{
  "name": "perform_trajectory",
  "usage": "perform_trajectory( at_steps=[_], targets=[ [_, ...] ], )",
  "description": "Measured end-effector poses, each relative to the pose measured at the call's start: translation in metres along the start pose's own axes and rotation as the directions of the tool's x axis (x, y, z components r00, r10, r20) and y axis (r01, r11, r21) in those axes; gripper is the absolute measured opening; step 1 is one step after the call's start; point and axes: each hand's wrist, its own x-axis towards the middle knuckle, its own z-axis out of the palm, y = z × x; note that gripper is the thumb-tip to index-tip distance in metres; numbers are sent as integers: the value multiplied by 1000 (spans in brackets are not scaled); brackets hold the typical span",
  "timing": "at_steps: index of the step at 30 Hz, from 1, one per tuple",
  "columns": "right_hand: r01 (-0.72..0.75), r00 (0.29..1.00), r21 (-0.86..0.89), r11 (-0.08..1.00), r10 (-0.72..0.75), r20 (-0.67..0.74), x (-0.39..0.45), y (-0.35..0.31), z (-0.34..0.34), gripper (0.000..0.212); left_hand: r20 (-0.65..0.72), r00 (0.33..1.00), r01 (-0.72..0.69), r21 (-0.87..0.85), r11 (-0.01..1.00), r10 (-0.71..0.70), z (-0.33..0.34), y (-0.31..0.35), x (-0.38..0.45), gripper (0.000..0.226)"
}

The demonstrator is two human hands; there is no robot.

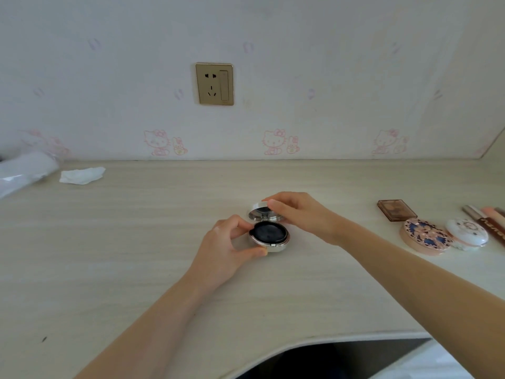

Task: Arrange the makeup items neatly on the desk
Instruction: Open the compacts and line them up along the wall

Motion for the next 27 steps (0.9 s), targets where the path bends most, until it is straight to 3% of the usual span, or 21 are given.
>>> perform_trajectory(
  at_steps=[8, 15, 23, 27],
  targets=[
    [24, 999, -75, 997, -26, -23, 4, -3, 1, 20, 14, 999, -36, 99, 994, 35, 2, -2, 2, 45],
    [-41, 997, -73, 996, 36, -64, 16, -9, 2, 63, 11, 999, -39, 136, 990, 38, 3, -3, 2, 44],
    [-66, 996, -59, 996, 63, -62, 24, -9, 2, 59, 4, 999, -40, 148, 988, 40, 4, -5, 1, 45],
    [-60, 998, -10, 998, 60, -12, 18, -6, 0, 41, 8, 999, -43, 152, 987, 43, 5, -6, 1, 45]
  ],
)
